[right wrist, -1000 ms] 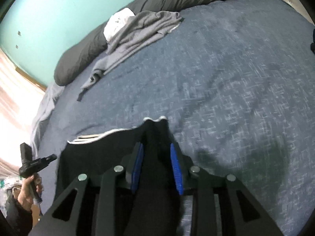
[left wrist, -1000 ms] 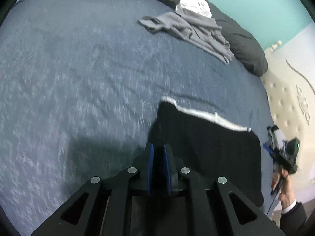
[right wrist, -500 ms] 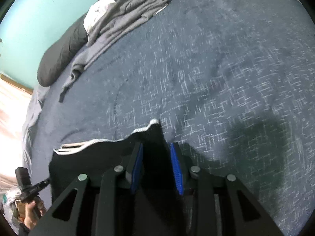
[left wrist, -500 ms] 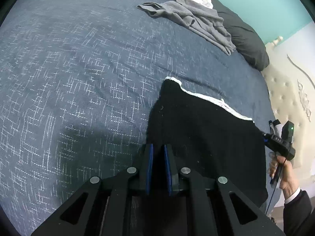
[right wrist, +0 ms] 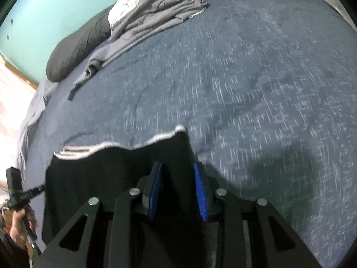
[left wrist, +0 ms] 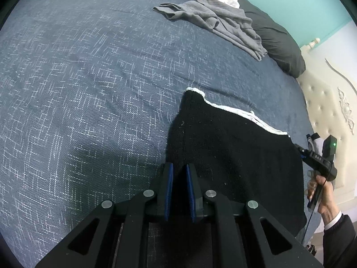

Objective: Fold clothes
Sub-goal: 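Lift the folded edge with both grippers and fold it over again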

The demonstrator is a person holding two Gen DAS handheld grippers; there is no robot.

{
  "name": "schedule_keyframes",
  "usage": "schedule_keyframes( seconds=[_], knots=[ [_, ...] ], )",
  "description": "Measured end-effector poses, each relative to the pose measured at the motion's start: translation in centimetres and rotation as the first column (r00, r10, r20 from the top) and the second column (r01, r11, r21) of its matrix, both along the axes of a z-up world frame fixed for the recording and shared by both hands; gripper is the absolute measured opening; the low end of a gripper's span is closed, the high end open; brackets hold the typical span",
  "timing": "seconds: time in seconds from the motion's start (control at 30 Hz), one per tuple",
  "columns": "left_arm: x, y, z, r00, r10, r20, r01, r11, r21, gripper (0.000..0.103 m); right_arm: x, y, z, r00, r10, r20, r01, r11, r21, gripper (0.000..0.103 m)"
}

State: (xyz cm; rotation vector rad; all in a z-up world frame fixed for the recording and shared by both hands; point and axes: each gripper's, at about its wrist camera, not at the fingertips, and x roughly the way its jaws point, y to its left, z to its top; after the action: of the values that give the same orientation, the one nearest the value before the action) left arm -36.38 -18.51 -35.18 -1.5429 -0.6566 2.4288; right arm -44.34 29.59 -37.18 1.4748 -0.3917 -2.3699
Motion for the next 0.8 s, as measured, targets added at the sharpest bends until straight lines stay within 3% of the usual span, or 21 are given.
schedule_keyframes(
  seconds=[0.07,0.1,0.13,0.2,0.4,0.5,0.7,0.8],
  knots=[
    [0.0,0.0,0.0,1.0,-0.002,0.0,0.002,1.0,-0.002,0.014,-0.4,-0.4,-0.2,1.0,0.013,-0.001,-0.013,1.0,0.012,0.029],
    [0.0,0.0,0.0,1.0,-0.003,0.0,0.003,1.0,-0.003,0.014,-0.5,-0.8,-0.3,1.0,0.026,-0.001,-0.026,0.999,0.034,0.023],
    [0.0,0.0,0.0,1.0,-0.005,0.0,0.005,1.0,-0.004,0.014,-0.6,-1.2,-0.4,0.999,0.038,-0.002,-0.038,0.998,0.057,0.01],
    [0.1,0.0,-0.1,1.0,-0.007,0.0,0.007,1.0,-0.007,0.014,-0.3,-1.3,-0.1,0.999,0.034,-0.031,-0.032,0.997,0.077,0.006],
    [0.1,0.2,-0.2,1.0,-0.004,0.004,0.004,1.0,-0.018,0.014,0.1,1.5,1.1,0.99,-0.079,-0.113,0.084,0.996,0.032,0.005],
    [0.0,0.4,-0.2,1.0,-0.008,0.01,0.008,1.0,-0.029,0.014,-0.1,2.0,0.4,0.991,-0.096,-0.095,0.098,0.995,0.02,0.005],
    [-0.2,0.7,0.1,1.0,-0.012,0.017,0.013,0.999,-0.052,0.014,-1.0,2.3,-1.2,0.995,-0.102,0.005,0.102,0.99,-0.094,0.006],
    [0.3,0.4,0.7,1.0,0.002,0.015,-0.001,0.999,-0.047,0.014,-0.6,3.2,-0.6,0.993,-0.12,0.02,0.122,0.984,-0.13,0.009]
  ],
)
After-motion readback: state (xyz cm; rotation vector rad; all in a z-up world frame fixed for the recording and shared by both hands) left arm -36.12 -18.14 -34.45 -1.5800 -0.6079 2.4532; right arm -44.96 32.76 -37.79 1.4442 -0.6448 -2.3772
